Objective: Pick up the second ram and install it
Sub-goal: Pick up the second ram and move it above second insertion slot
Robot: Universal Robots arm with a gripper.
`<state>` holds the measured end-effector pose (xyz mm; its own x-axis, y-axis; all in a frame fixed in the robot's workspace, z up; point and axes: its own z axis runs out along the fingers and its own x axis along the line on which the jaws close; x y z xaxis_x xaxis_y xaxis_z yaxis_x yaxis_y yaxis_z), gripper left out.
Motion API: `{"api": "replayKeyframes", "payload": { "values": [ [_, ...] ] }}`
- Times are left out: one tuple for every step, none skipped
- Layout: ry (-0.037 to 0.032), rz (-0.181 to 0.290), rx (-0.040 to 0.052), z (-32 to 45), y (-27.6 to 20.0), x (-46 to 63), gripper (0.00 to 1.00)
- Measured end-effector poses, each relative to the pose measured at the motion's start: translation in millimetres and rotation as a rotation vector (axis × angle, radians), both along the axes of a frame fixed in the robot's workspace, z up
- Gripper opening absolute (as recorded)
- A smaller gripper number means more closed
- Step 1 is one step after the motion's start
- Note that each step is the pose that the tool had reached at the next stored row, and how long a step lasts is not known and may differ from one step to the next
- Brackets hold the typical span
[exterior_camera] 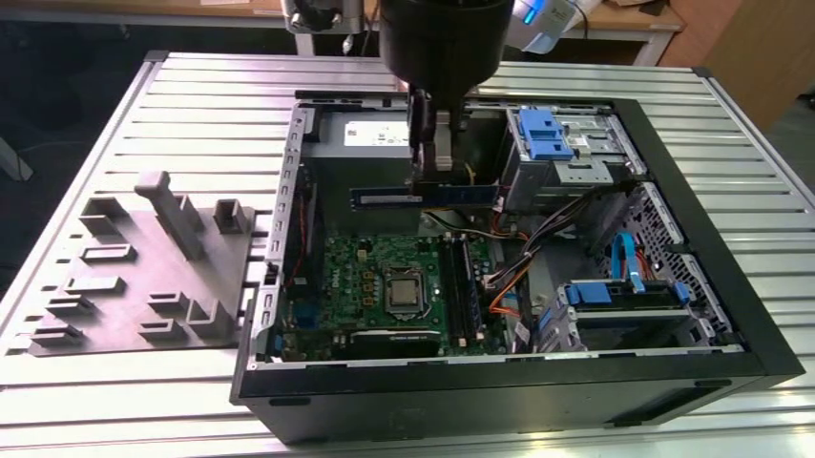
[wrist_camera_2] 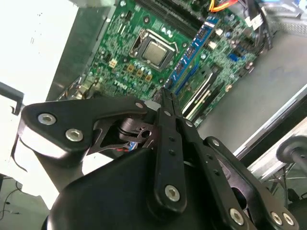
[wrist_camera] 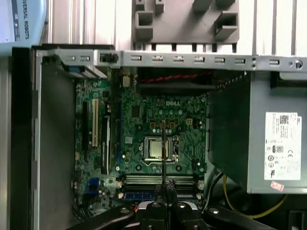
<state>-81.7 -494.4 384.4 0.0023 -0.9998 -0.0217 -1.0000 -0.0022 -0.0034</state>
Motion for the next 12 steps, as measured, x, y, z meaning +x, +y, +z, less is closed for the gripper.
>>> {"api": "replayKeyframes", "payload": {
  "values": [
    [-0.0001, 0.0, 0.0001, -0.1, 0.0, 0.4, 0.11],
    [0.0, 0.0, 0.0, -0.1, 0.0, 0.4, 0.11],
    [0.0, 0.0, 0.0, -0.1, -0.1, 0.4, 0.11],
    [0.0, 0.0, 0.0001, -0.1, 0.0, 0.4, 0.11],
    [0.0, 0.0, 0.0001, -0.1, 0.0, 0.4, 0.11],
    [-0.0001, 0.0, 0.0002, -0.6, 0.1, 0.4, 0.11],
    [-0.0001, 0.0, 0.0002, -1.7, 0.1, 0.4, 0.11],
    [0.0, -0.001, 0.0001, -3.2, 0.0, 0.4, 0.11],
    [0.0001, -0.002, 0.0001, -5.0, 0.3, 0.4, 0.11],
    [0.0001, -0.003, 0.0, -6.6, 0.8, 0.4, 0.11],
    [0.0, -0.007, 0.0, -8.5, 1.6, 0.4, 0.11],
    [-0.0001, -0.014, 0.0003, -10.4, 1.9, 0.4, 0.11]
  ]
}}
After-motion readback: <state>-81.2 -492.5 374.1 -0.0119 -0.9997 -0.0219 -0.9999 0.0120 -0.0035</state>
